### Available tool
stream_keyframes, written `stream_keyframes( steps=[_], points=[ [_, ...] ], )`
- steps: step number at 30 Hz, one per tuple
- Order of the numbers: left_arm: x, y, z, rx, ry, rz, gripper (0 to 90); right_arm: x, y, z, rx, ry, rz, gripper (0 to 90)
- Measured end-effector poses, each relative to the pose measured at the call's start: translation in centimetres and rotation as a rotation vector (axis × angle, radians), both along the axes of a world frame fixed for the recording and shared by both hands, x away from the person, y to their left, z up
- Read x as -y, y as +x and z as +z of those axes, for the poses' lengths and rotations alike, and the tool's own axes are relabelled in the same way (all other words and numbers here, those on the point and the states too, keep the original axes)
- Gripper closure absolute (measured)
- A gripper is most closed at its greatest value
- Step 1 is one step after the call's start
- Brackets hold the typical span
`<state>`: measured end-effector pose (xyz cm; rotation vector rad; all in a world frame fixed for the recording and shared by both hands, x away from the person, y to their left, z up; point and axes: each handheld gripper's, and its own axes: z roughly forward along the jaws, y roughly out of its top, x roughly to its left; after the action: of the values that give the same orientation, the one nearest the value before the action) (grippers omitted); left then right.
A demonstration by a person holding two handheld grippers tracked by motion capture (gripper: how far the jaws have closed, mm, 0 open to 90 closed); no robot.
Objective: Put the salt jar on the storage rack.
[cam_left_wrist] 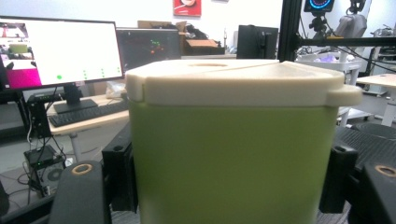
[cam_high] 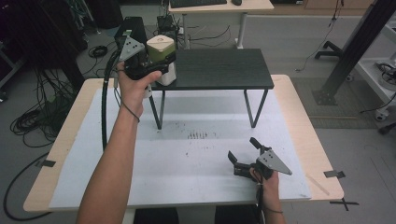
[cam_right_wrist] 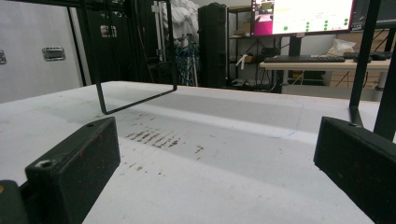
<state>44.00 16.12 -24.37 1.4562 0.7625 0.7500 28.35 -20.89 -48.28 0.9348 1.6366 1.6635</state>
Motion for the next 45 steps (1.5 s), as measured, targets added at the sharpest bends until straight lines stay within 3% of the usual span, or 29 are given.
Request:
stream_keyframes(
  steps=[16, 26, 35, 45],
  points=[
    [-0.2, -0.2, 0.2, -0.043, -0.014, 0.018, 8.8, 0.0, 0.0, 0.0, 0.001, -0.001, 0.000, 0.0],
    [-0.5, -1.1, 0.5, -0.028, -0.007, 0.025, 0.2, 0.0, 0.0, 0.0, 0.001, -0.002, 0.000, 0.0],
    [-1.3, -2.3, 0.2, -0.020, -0.021, 0.030, 0.2, 0.0, 0.0, 0.0, 0.001, -0.005, 0.000, 0.0],
    [-2.7, -4.7, 0.1, 0.001, -0.028, 0.036, 0.2, 0.0, 0.0, 0.0, 0.003, -0.007, -0.001, 0.1]
  ],
)
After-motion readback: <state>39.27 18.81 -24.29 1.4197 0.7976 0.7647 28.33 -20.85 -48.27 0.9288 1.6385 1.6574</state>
